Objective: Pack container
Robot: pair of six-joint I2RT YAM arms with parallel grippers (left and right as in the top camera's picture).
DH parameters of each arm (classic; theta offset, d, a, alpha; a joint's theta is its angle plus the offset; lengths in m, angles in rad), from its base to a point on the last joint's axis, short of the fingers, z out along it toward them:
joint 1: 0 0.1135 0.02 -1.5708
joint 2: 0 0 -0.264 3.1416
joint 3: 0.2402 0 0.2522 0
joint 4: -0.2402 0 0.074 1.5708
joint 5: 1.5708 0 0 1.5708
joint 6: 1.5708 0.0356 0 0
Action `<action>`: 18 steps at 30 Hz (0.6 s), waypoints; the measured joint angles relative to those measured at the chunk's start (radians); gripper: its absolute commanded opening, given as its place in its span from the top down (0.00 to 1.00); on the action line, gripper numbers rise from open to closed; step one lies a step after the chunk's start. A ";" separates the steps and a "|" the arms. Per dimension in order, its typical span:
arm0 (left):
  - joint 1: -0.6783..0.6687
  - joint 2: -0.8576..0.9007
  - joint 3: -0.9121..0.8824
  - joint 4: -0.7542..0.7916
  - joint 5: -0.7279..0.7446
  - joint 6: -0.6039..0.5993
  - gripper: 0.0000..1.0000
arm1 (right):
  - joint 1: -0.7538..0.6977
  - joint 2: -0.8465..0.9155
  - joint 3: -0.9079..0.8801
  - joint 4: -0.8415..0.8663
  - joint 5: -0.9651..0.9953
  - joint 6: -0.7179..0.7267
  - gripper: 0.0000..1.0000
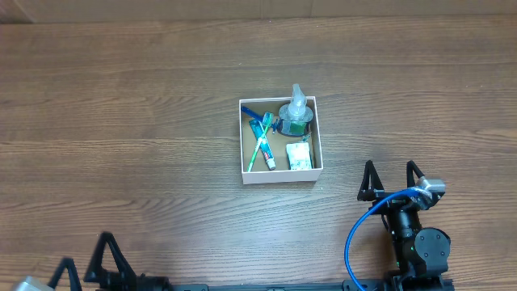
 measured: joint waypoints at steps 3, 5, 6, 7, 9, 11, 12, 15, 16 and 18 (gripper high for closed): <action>0.000 -0.051 -0.002 -0.080 0.000 0.000 0.00 | 0.000 0.000 0.000 -0.001 0.000 0.000 0.00; 0.000 -0.086 -0.011 -0.104 0.000 0.000 0.00 | 0.000 0.000 0.000 -0.001 0.000 0.000 0.00; 0.000 -0.105 -0.019 -0.112 -0.001 0.000 0.00 | 0.000 0.000 0.000 -0.001 0.000 0.000 0.00; 0.000 -0.111 -0.023 -0.117 0.000 0.000 0.00 | 0.000 0.000 0.000 -0.001 0.000 0.000 0.00; 0.000 -0.113 -0.035 -0.129 0.000 0.000 0.00 | 0.000 0.000 0.000 -0.001 0.000 0.001 0.00; 0.000 -0.113 -0.041 -0.136 0.000 0.000 0.00 | 0.000 0.000 0.000 -0.001 0.000 0.000 0.00; 0.000 -0.113 -0.046 -0.135 0.000 0.000 0.00 | 0.000 0.000 0.000 -0.001 0.000 0.000 0.00; 0.000 -0.113 -0.074 -0.103 -0.008 0.000 0.00 | 0.000 0.000 0.000 -0.001 0.000 0.000 0.00; 0.000 -0.114 -0.097 -0.064 -0.015 0.000 0.00 | 0.000 0.000 0.000 -0.001 0.000 0.000 0.00; 0.000 -0.114 -0.153 0.031 -0.029 0.000 0.00 | 0.000 0.000 0.000 0.000 0.000 0.000 0.00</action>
